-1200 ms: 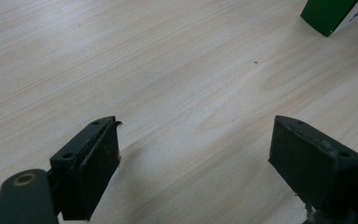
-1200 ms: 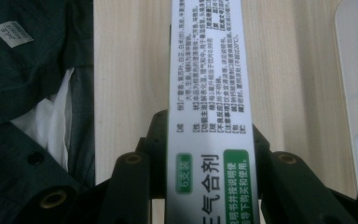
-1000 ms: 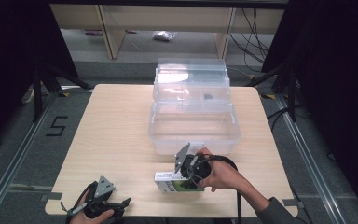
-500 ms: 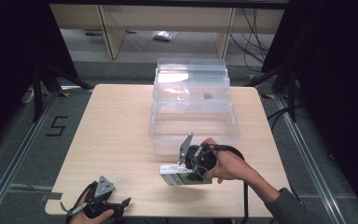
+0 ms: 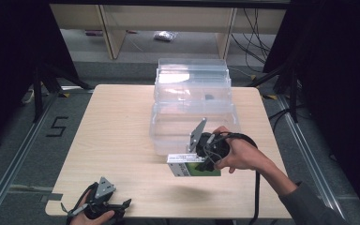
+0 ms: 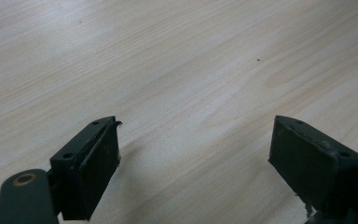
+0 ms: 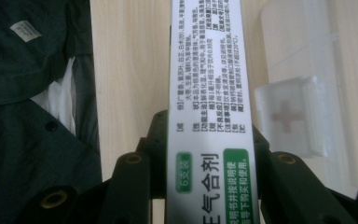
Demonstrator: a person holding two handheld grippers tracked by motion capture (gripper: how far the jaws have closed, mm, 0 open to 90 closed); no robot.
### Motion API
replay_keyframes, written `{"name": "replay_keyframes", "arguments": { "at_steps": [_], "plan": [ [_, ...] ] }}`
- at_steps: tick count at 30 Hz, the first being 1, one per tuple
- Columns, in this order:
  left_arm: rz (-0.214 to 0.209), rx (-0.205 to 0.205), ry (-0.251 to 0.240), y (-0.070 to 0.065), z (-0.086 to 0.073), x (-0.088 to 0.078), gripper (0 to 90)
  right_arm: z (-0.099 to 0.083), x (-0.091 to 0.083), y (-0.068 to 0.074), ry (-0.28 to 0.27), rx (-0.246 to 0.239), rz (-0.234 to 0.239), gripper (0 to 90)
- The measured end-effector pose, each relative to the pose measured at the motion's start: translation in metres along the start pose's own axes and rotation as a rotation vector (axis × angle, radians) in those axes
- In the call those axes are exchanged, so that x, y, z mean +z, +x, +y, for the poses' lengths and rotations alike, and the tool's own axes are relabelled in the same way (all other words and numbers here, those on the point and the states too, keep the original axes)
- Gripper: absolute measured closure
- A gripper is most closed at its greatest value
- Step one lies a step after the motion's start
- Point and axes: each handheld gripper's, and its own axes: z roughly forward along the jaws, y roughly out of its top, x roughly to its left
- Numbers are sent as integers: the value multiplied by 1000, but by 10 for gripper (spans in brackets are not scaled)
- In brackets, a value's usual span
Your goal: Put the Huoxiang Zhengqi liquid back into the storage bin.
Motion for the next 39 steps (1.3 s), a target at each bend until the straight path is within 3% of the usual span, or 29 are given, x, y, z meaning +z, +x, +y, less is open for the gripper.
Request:
{"name": "replay_keyframes", "arguments": {
  "at_steps": [1,2,4,7,8,9,10,12,13,16,18,19,25,27,28,31,32,36,37,39],
  "plan": [
    [-15,6,3,1,0,-1,153,0,-5,-3,-5,-3,-4,650],
    [5,12,2,0,0,0,153,-1,-8,-1,-2,35,-7,650],
    [-2,4,7,0,0,0,153,-1,-14,-5,-12,11,-14,650],
    [-7,-3,-4,1,0,0,153,-3,-23,-9,-29,33,-28,650],
    [-8,2,-3,1,0,1,153,-3,-25,-11,-33,16,-29,651],
    [-2,3,3,1,0,1,153,-4,-29,-10,-29,47,-33,651],
    [-2,3,3,1,0,1,153,-4,-32,-12,-30,22,-28,651],
    [7,0,-3,0,0,1,153,-4,-38,-15,-35,15,-40,651],
    [6,0,-3,0,0,1,153,-5,-42,-15,-43,41,-51,651],
    [0,-1,3,1,-1,1,153,-9,-52,-24,-73,31,-43,650],
    [-5,-2,-1,1,0,1,153,-10,-55,-26,-72,44,-42,650],
    [-6,-2,-2,1,0,1,153,-11,-58,-27,-58,77,-48,650],
    [-7,8,11,1,-1,1,153,-19,-74,-44,-71,105,-73,651],
    [1,3,18,1,-1,1,153,-20,-79,-49,-83,81,-83,651],
    [-8,2,20,2,-1,1,153,-21,-81,-49,-79,113,-86,651],
    [-12,7,16,2,-1,1,153,-22,-86,-57,-95,93,-103,651],
    [-8,4,16,3,-1,0,154,-23,-88,-58,-92,115,-100,651],
    [4,-7,5,1,-2,1,153,-25,-93,-71,-104,121,-108,651],
    [-18,2,28,2,-1,-1,153,-26,-93,-74,-105,133,-103,651],
    [-17,-4,17,2,-1,0,153,-26,-93,-83,-110,131,-112,651]
  ]
}}
